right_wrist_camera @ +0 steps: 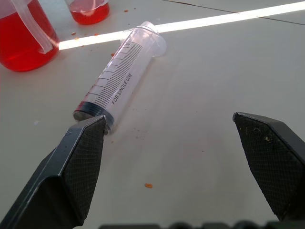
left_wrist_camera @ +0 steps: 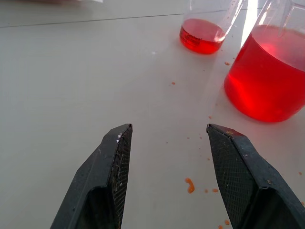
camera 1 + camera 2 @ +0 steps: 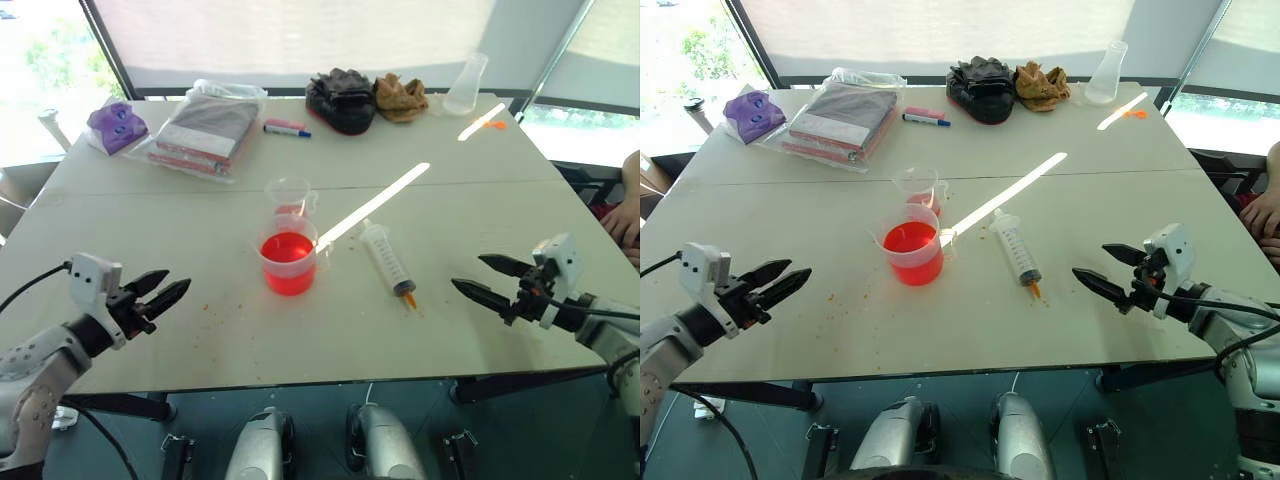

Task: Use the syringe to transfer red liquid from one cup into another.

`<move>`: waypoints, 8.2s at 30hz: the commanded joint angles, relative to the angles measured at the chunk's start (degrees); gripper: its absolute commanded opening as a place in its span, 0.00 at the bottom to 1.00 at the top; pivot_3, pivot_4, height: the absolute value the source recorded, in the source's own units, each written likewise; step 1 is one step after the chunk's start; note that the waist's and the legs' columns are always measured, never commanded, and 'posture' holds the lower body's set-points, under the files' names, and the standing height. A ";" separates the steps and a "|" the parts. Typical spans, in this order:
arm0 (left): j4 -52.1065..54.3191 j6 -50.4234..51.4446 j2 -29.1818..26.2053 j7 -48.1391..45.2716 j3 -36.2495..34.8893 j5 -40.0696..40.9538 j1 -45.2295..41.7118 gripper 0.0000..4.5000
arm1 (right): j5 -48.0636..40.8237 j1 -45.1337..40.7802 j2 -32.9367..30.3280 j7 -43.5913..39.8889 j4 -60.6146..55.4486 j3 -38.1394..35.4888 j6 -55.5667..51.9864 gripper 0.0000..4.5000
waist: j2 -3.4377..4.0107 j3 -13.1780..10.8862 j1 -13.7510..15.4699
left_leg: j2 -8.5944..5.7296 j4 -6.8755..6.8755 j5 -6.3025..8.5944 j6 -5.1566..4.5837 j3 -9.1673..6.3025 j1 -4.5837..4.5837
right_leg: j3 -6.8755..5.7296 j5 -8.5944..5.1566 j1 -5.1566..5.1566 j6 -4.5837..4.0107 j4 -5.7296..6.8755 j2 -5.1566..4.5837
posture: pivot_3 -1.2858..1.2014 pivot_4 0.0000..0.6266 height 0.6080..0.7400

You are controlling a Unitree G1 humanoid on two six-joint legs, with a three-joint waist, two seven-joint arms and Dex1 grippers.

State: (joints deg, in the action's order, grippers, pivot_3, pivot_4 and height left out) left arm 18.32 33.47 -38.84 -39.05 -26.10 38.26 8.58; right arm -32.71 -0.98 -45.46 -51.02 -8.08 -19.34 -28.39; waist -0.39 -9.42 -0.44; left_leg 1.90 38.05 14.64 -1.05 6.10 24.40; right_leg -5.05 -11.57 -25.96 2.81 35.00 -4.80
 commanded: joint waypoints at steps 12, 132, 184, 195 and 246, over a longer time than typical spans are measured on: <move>1.01 -0.62 -0.07 0.17 -0.50 -1.06 -0.32 0.57 | 2.50 -2.27 -1.47 1.45 0.64 0.35 -1.53 0.99 | -0.01 -0.01 -0.04 | 0.00 0.00 0.00 0.00 0.00 0.00 | 0.00 0.03 0.00 -0.05 0.00 0.00 | 0.52 0.24 1.00; 0.55 -2.68 -2.94 -10.84 5.05 3.64 -9.07 0.57 | 6.49 -45.25 49.25 18.99 -0.66 16.22 1.87 0.32 | 0.23 -0.15 -0.72 | 0.04 0.08 -0.22 -0.06 0.05 0.45 | -0.23 0.33 -0.50 0.09 0.39 0.21 | 0.52 0.24 1.00; -19.61 -3.05 0.97 -18.20 14.78 2.01 -50.42 0.57 | 14.27 -34.01 50.34 17.76 10.38 30.62 20.74 0.32 | -0.02 -0.16 -0.60 | 0.00 0.14 -0.30 0.05 0.08 0.04 | -0.05 0.30 -0.22 0.15 0.81 0.27 | 0.52 0.24 1.00; -20.05 -5.93 1.39 -20.74 17.31 -2.43 -49.41 0.57 | 18.79 -31.83 49.82 17.74 11.48 32.82 25.17 0.32 | -0.03 -0.16 -0.63 | -0.02 0.15 -0.31 0.06 0.08 0.01 | -0.02 0.28 -0.26 0.17 0.91 0.26 | 0.52 0.24 1.00; -19.99 -3.18 3.01 -17.13 11.95 -0.25 -54.24 0.57 | 17.97 -32.29 51.72 18.41 12.02 32.37 24.76 0.32 | -0.08 -0.17 -0.75 | -0.02 0.19 -0.34 0.09 0.05 -0.02 | 0.02 0.26 -0.26 0.19 1.05 0.26 | 0.52 0.24 1.00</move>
State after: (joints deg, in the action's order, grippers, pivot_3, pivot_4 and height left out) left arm -5.22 30.77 -34.08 -55.81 -12.02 37.01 -46.33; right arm -13.83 -31.94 4.86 -31.94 4.58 11.62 -2.86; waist -0.47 -9.59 -1.20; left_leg 1.88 38.24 14.30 -0.96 6.15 24.38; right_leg -5.04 -11.31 -26.22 3.00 36.06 -4.54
